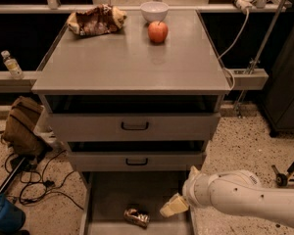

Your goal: Pick orange can from bottom drawer and place on counter

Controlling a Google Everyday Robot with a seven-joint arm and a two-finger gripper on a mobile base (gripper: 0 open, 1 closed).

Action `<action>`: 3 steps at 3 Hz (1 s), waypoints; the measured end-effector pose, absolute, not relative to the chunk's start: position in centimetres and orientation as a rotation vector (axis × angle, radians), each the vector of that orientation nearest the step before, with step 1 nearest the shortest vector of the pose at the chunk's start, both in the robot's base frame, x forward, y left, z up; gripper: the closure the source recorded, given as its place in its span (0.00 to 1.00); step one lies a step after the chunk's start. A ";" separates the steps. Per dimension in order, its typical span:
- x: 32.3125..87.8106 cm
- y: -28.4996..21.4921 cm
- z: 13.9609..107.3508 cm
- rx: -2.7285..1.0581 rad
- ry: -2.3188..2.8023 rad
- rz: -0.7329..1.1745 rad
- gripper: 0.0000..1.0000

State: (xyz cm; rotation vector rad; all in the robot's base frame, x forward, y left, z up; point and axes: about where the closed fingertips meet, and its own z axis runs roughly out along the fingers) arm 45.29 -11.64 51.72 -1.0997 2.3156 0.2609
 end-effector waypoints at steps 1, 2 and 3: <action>45.5 -10.1 49.2 -1.102 2.258 0.314 0.00; 46.8 -8.2 44.2 -1.070 2.171 0.386 0.00; 46.8 -6.1 37.7 -0.995 2.118 0.457 0.00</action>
Offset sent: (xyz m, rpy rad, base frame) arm 0.0254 0.0610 -0.1720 0.2806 -0.1156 0.0415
